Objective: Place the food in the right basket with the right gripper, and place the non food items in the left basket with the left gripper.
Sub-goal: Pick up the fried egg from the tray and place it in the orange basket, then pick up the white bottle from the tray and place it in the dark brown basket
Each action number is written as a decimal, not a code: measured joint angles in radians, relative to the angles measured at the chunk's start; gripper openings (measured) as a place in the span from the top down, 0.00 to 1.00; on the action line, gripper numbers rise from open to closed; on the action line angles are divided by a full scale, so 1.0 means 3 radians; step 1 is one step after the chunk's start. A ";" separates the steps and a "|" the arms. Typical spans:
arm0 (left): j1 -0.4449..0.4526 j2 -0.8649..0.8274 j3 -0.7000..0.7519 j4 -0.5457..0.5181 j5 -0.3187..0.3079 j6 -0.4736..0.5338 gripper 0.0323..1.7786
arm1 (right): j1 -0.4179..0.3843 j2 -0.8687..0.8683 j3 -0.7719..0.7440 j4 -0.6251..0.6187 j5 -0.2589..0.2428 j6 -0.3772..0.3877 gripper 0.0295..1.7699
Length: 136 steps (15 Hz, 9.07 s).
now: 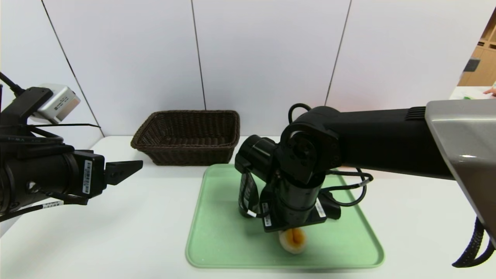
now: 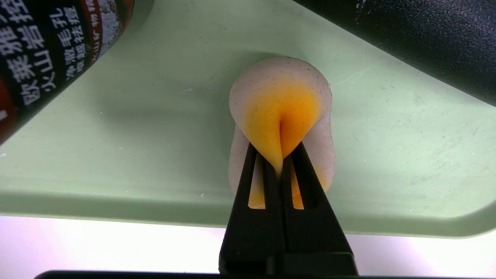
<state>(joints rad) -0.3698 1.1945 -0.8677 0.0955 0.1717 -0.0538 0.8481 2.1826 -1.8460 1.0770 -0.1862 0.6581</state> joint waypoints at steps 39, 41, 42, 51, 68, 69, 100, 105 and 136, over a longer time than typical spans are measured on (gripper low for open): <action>-0.0087 -0.0252 0.0186 0.0011 0.0143 0.0004 0.05 | -0.2852 -0.0354 -0.0327 -0.1897 0.0862 0.0252 0.98; -0.0087 -0.0253 0.0189 0.0011 0.0144 0.0008 0.05 | -0.2865 -0.0272 -0.0328 -0.1914 0.0865 0.0250 0.98; -0.0087 -0.0253 0.0189 0.0011 0.0144 0.0008 0.05 | -0.2865 -0.0233 -0.0328 -0.1913 0.0864 0.0250 0.98; -0.0087 -0.0242 0.0172 0.0007 0.0144 0.0008 0.05 | -0.2863 0.0058 -0.0330 -0.1914 0.0859 0.0257 0.98; -0.0087 -0.0223 0.0110 0.0010 0.0192 0.0009 0.05 | -0.2589 -0.0157 -0.0331 -0.1884 0.0774 0.0106 0.16; -0.0087 -0.0235 0.0110 0.0010 0.0250 0.0018 0.05 | -0.2521 -0.0213 -0.0331 -0.1879 0.0725 0.0043 0.15; 0.0221 -0.0550 0.0099 0.0157 0.0489 0.0224 0.05 | -0.1565 -0.2470 0.2870 -0.3348 0.0584 -0.1940 0.04; 0.0205 -0.0529 0.0084 0.0145 0.0455 0.0222 0.05 | -0.1460 -0.2383 0.3716 -0.4801 0.0584 -0.1976 0.04; 0.0195 -0.0403 0.0073 0.0146 0.0336 0.0222 0.05 | -0.1409 -0.0786 0.4706 -0.8061 0.0549 -0.1968 0.04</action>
<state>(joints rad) -0.3113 1.0736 -0.8457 0.1394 0.2726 0.0128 0.4255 1.9468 -0.4343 -1.3413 -0.0215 0.0677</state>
